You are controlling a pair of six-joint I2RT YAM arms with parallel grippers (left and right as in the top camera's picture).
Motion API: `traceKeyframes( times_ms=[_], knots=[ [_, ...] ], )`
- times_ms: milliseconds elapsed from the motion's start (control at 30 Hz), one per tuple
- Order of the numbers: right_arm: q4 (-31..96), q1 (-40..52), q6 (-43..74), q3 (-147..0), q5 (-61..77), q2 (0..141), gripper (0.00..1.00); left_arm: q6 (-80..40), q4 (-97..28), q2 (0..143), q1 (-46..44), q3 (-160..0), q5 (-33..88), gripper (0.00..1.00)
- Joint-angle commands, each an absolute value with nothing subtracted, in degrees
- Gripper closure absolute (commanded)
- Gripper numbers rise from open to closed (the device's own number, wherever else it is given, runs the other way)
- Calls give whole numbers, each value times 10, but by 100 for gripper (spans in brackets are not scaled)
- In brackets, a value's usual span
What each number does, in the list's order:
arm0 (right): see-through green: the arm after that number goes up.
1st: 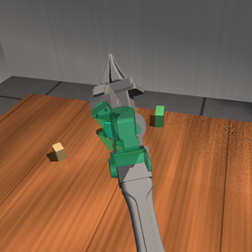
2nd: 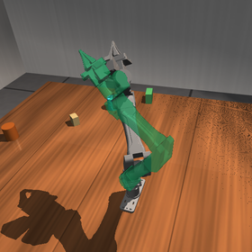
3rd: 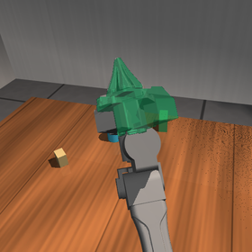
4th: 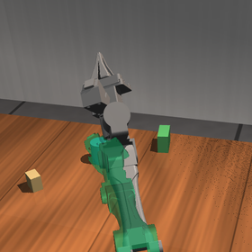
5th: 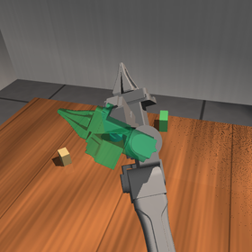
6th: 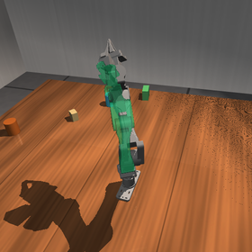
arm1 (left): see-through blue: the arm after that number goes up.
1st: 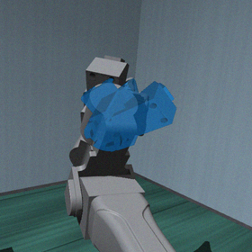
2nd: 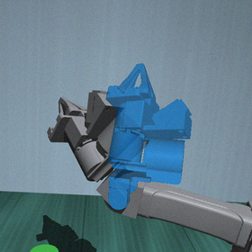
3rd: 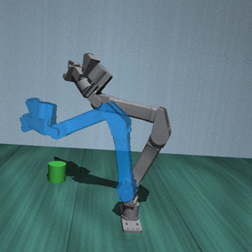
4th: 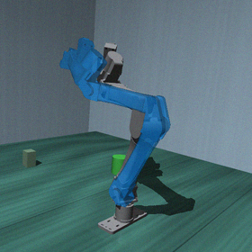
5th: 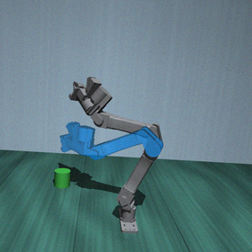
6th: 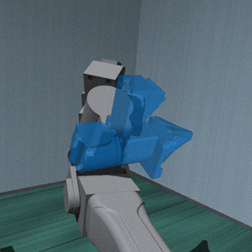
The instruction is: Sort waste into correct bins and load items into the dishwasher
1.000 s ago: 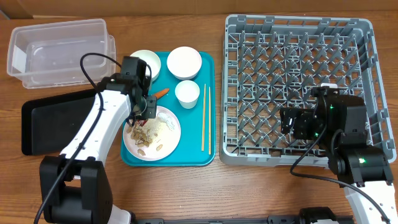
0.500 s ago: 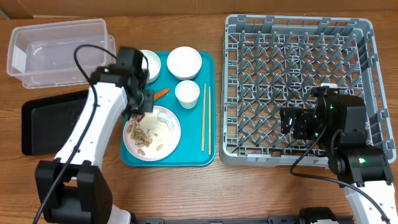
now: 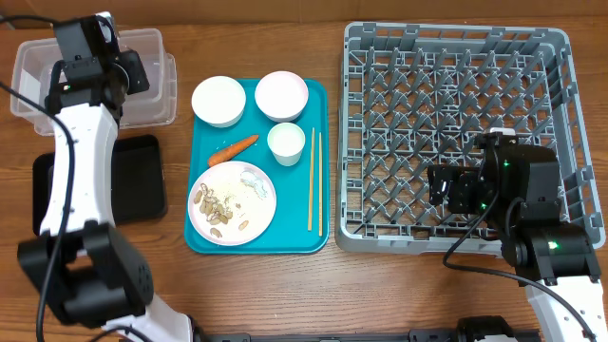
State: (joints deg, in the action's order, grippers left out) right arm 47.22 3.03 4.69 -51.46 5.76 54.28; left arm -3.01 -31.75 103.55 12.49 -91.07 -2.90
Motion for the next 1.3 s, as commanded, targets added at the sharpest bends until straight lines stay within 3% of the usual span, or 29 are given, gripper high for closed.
traceKeyframes(
  times_ms=[0, 67, 167, 300, 400, 600, 867, 933, 1267],
  knots=[
    [471, 28, 50, -533, 61, 542, 0, -34, -314, 1088, 135, -916, -30, 45],
    [474, 28, 50, -533, 61, 542, 0, -34, -311, 1090, 136, -917, -30, 26],
    [479, 28, 50, -533, 61, 542, 0, -34, -335, 1078, 134, -948, -25, 29],
    [485, 28, 50, -533, 61, 542, 0, -34, -464, 1039, 106, -1004, 96, 33],
    [486, 28, 50, -533, 61, 542, 0, -34, -576, 1016, 57, -1006, 200, 29],
    [486, 28, 50, -533, 61, 542, 0, -54, -741, 1035, -47, -971, 203, 25],
    [486, 28, 50, -533, 61, 542, 0, -225, -660, 1047, -99, -833, 129, 27],
    [486, 28, 50, -533, 61, 542, 0, -240, -625, 1047, -99, -807, 124, 31],
    [486, 28, 50, -533, 61, 542, 0, -260, -505, 1047, -99, -732, 51, 31]
  ],
)
